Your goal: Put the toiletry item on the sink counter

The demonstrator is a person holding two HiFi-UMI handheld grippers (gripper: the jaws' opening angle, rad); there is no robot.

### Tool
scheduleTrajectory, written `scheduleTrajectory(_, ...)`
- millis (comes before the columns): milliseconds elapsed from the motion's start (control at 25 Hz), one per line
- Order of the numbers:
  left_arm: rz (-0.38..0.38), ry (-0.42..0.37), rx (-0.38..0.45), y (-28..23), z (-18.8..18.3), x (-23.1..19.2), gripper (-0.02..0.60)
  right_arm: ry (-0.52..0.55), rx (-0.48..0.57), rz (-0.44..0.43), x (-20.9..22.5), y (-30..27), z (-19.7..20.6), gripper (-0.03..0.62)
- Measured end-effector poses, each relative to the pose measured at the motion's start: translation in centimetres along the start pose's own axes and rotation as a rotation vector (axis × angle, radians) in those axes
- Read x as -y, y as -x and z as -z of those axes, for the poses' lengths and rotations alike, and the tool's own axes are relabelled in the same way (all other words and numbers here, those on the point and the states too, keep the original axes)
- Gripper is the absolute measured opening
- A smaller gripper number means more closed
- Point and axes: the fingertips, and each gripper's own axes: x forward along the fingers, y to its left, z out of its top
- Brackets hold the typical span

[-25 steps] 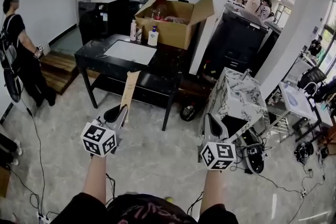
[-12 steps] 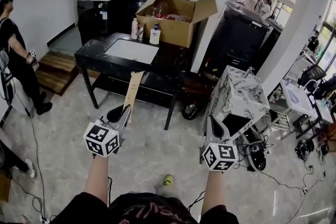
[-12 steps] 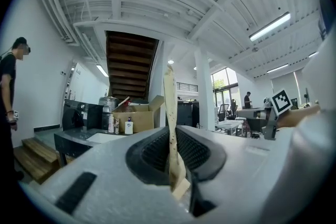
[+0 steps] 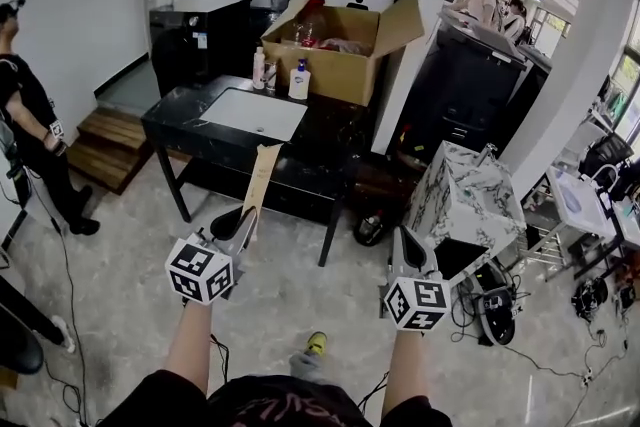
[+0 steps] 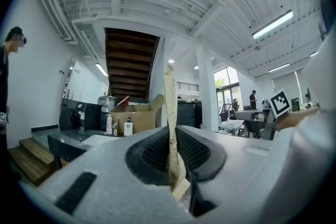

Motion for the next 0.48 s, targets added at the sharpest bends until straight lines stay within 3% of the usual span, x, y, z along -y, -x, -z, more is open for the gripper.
scheduleTrajectory(480, -0.046, 0.014, -0.061, -9.4, 2.1, -4.9, 0.037, -0.025, -0.038, -0.048, 4.1, -11.1, 2.7, 0.012)
